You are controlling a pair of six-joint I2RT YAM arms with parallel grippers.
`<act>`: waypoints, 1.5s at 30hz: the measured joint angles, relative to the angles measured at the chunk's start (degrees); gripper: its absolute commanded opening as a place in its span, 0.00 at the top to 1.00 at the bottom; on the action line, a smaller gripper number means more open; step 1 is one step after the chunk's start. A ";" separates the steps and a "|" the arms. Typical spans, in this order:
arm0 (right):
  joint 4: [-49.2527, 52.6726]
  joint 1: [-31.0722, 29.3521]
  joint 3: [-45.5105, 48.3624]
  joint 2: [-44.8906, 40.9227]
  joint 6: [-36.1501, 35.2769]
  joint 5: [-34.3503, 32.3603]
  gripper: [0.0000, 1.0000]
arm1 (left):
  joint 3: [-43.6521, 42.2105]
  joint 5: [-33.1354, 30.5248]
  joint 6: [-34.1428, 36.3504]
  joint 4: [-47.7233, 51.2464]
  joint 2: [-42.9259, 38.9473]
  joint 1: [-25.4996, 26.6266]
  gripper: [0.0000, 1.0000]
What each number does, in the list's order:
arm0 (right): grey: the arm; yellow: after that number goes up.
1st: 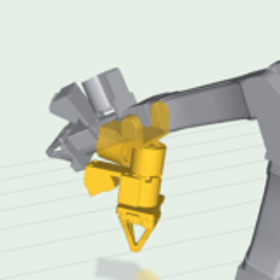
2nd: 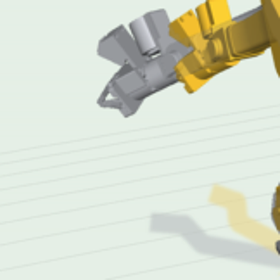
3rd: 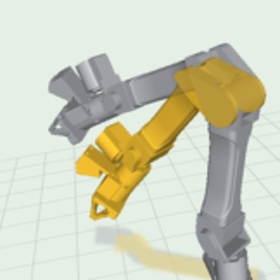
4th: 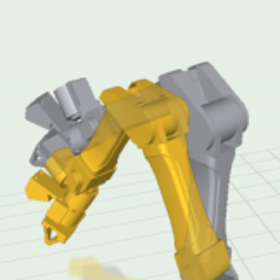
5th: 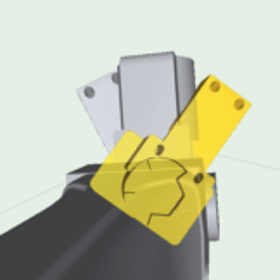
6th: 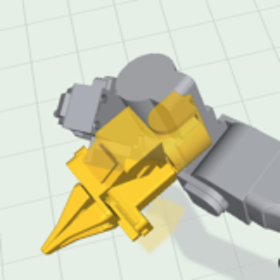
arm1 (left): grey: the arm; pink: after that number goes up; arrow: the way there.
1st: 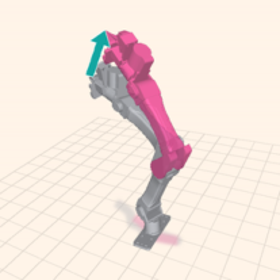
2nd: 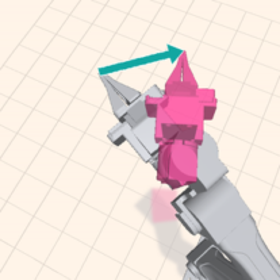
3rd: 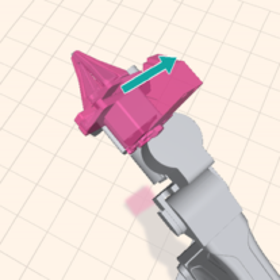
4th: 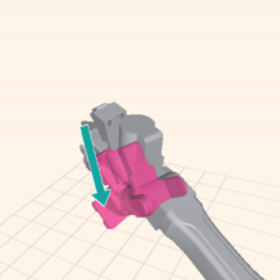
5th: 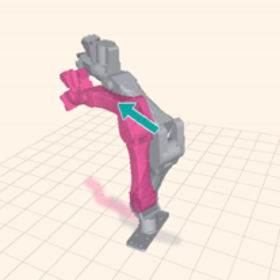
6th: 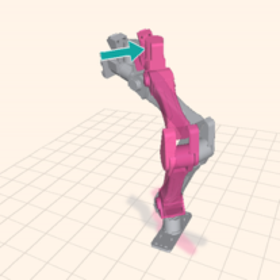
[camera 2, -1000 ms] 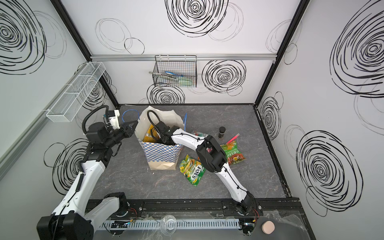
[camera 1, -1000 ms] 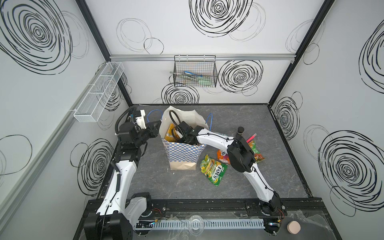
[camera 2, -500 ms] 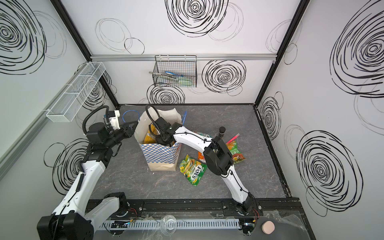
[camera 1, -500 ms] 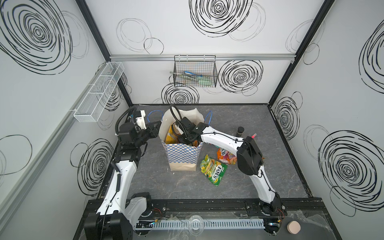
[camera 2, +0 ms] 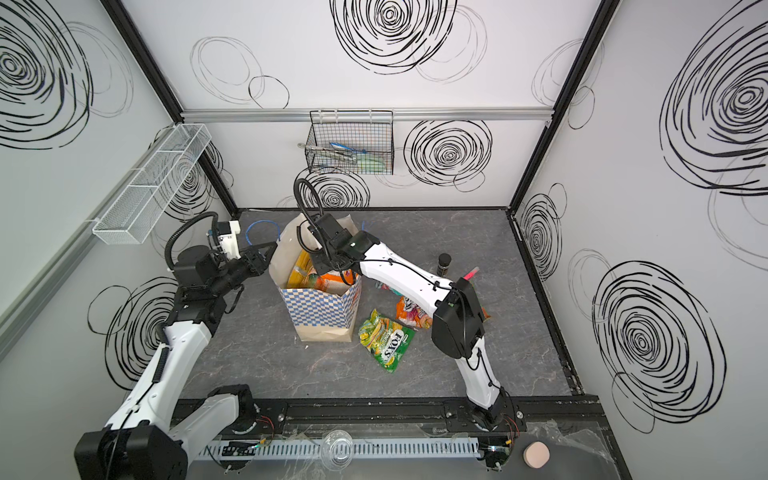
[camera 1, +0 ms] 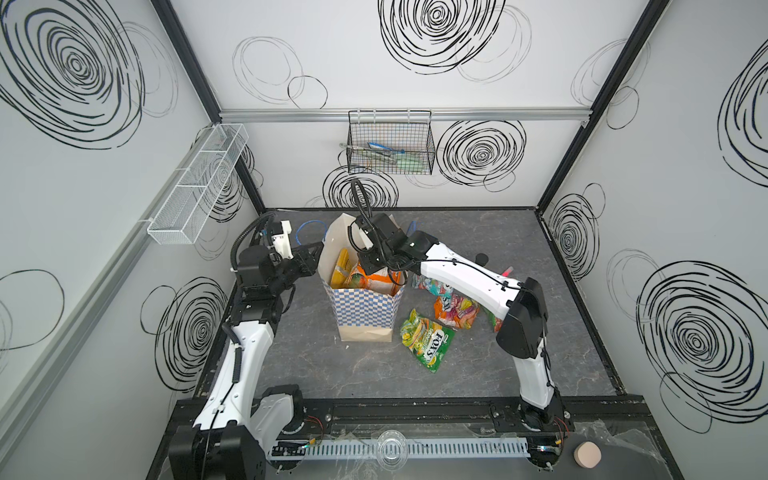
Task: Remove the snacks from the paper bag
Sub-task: 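Grasp the multicolour packet and lift it out of the bag with the right gripper, then carry the multicolour packet away from the bag and lower it onto the table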
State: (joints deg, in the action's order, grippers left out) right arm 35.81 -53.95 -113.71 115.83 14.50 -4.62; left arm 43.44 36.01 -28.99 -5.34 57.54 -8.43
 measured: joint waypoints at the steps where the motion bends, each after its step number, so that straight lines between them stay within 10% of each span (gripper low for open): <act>1: -1.18 0.02 0.61 -1.51 -0.20 -0.20 1.00 | -0.02 0.00 0.00 -0.02 0.00 0.00 0.77; 12: -8.48 0.90 2.69 -10.29 -0.59 -0.66 1.00 | -0.07 0.00 -0.07 -0.17 0.00 0.00 0.74; 22: -8.02 0.92 -0.31 -9.46 -0.63 0.17 1.00 | 3.08 -3.30 0.00 2.80 0.00 3.02 0.15; 35: -7.91 -0.44 -18.05 -9.33 -1.55 2.01 1.00 | 22.67 -14.23 5.55 16.96 -4.09 6.08 0.00; 45: -7.41 -0.24 -13.05 -23.39 -3.69 -1.92 1.00 | 25.59 -14.25 5.55 18.05 -9.18 27.47 0.02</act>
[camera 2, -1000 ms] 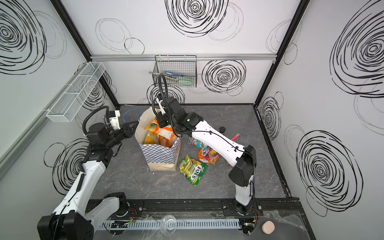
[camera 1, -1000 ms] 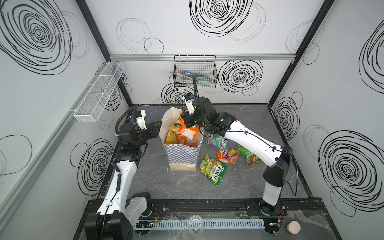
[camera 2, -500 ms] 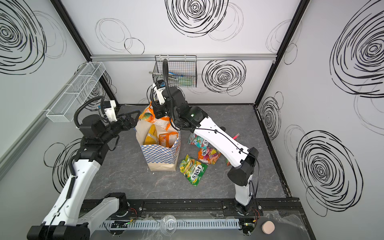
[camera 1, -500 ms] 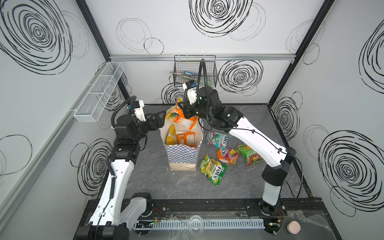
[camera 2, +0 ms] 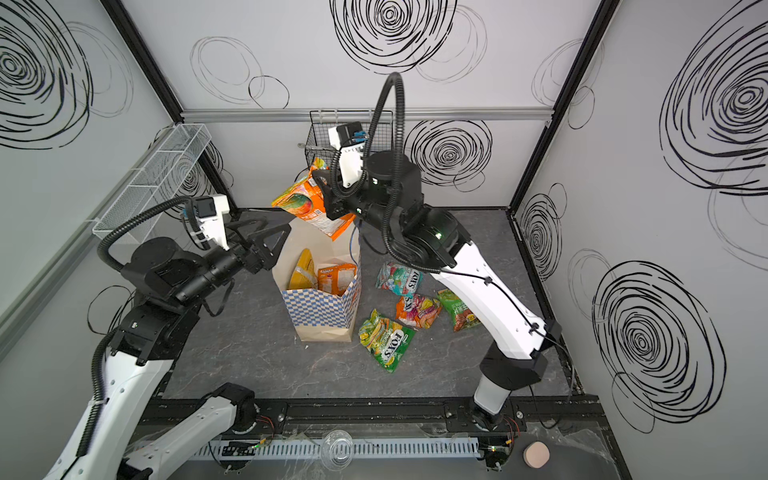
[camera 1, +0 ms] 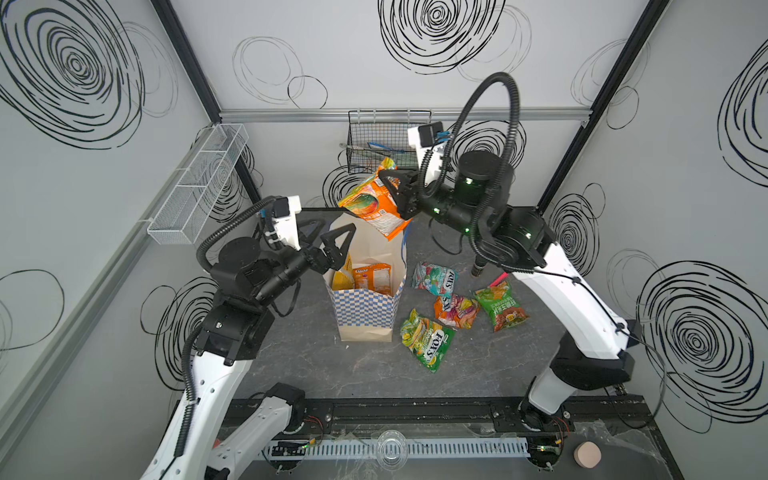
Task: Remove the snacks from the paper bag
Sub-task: 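Carry the multicolour packet away from the bag and lower it onto the table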
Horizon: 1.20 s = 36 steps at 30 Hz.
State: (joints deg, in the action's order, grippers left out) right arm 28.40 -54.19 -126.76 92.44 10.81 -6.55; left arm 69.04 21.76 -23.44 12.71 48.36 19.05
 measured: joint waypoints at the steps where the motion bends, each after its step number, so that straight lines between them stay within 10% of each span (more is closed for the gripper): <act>1: -0.20 0.35 2.40 -3.17 -0.13 -0.55 1.00 | -0.04 -0.15 -0.13 -0.48 -0.17 3.13 0.02; 16: -6.91 33.14 46.66 -30.42 9.75 10.56 1.00 | -0.13 -13.09 7.15 -2.14 7.45 41.31 0.04; 26: -14.34 38.05 54.10 -13.03 10.71 21.44 1.00 | -2.71 -17.44 10.60 -2.12 10.27 45.20 0.04; 36: -20.33 38.10 38.71 13.07 11.45 25.09 1.00 | -3.32 -20.26 14.51 0.24 10.32 44.11 0.04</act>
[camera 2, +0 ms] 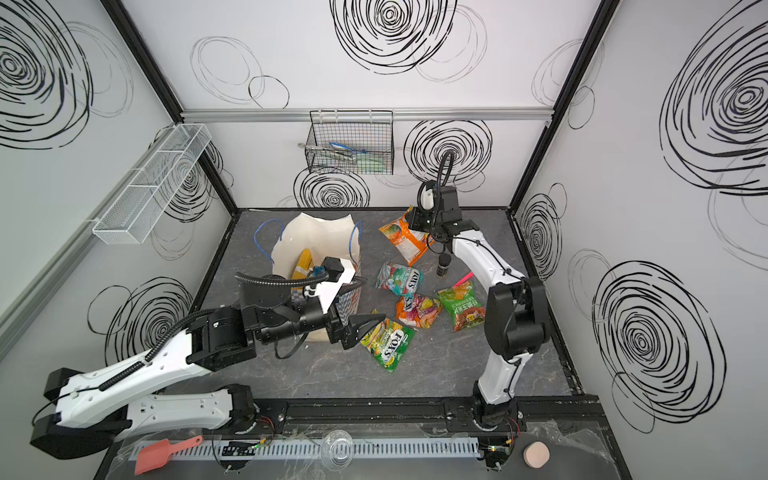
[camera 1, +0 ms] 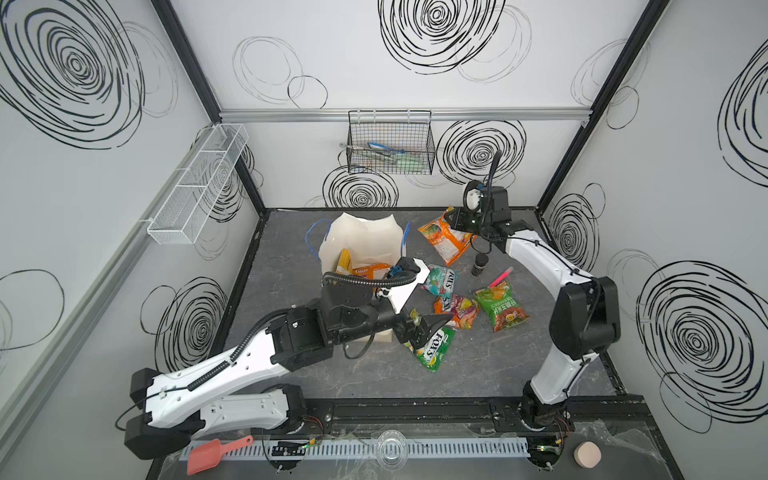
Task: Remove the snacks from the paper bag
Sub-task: 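Carry the multicolour packet away from the bag and lower it onto the table, then open the right gripper to release the packet and raise it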
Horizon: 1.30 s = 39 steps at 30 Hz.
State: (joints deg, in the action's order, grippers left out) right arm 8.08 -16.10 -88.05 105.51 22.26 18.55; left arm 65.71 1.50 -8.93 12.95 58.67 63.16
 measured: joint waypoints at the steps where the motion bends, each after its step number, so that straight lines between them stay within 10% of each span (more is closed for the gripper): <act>1: -0.44 0.00 -2.14 2.67 0.33 0.31 1.00 | 0.00 -0.13 0.35 0.42 -0.02 -0.57 0.04; 9: -1.38 -0.24 -13.44 18.47 2.19 2.23 0.99 | -0.70 0.37 1.27 1.55 -1.55 -5.66 0.04; 21: 3.50 -1.90 -18.08 23.61 3.13 2.14 0.51 | -1.60 2.34 0.66 2.86 -3.80 -8.17 0.04; 39: 4.98 -5.14 2.23 -28.11 -4.66 -2.05 0.08 | -0.20 1.66 -3.98 7.52 -7.65 -8.74 0.04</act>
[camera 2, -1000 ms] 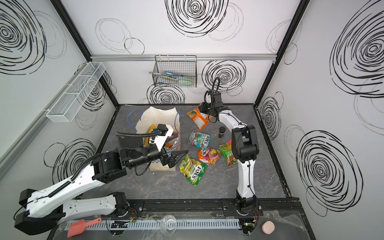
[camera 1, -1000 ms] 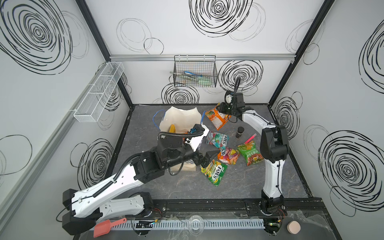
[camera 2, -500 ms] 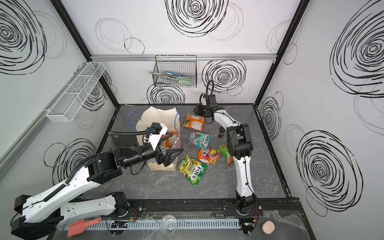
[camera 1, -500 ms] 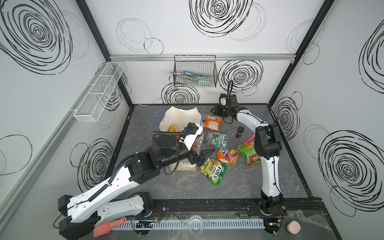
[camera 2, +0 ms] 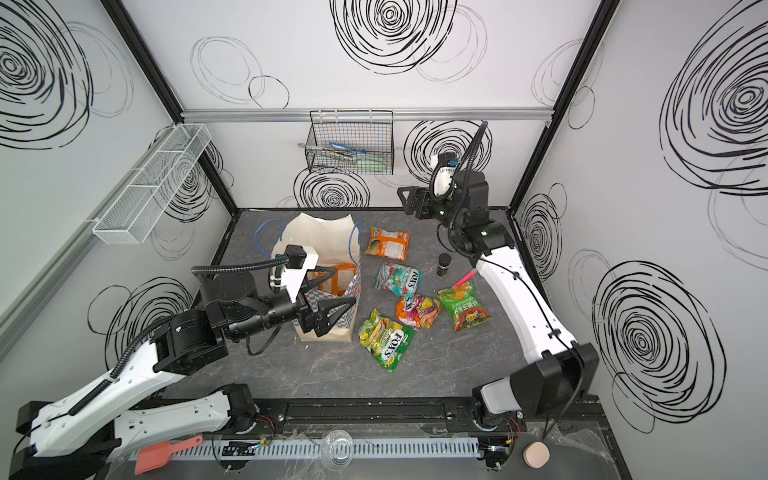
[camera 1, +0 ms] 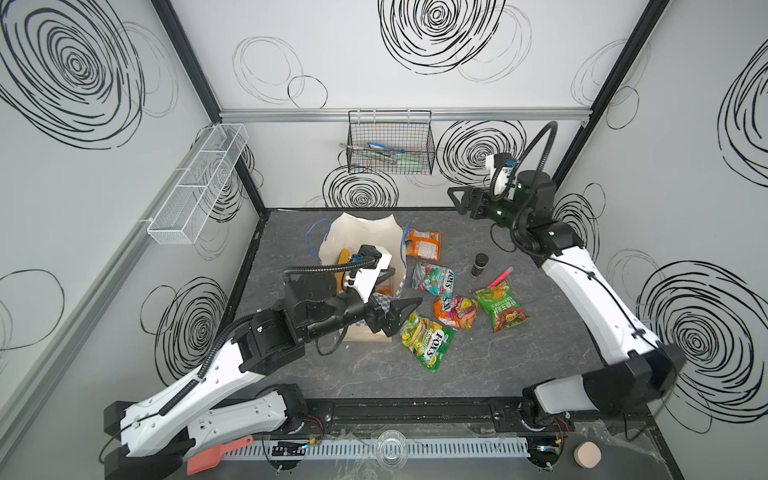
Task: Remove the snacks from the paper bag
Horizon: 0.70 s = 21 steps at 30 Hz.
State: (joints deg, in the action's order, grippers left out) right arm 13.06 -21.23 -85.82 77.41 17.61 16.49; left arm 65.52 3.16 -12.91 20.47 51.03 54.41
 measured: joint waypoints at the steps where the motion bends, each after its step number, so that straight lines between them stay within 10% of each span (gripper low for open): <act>1: 0.04 -1.09 0.76 -1.99 -0.39 -0.39 0.06 | 0.44 -0.35 0.02 0.63 0.17 -0.33 0.04; 21: 16.22 -36.70 3.10 -11.85 -4.74 -11.08 0.00 | 25.20 -3.69 3.41 20.61 25.24 -27.91 0.09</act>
State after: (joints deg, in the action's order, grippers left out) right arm 29.28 -57.93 -82.72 65.56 12.86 5.41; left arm 90.72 -0.54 -9.50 41.08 76.27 26.50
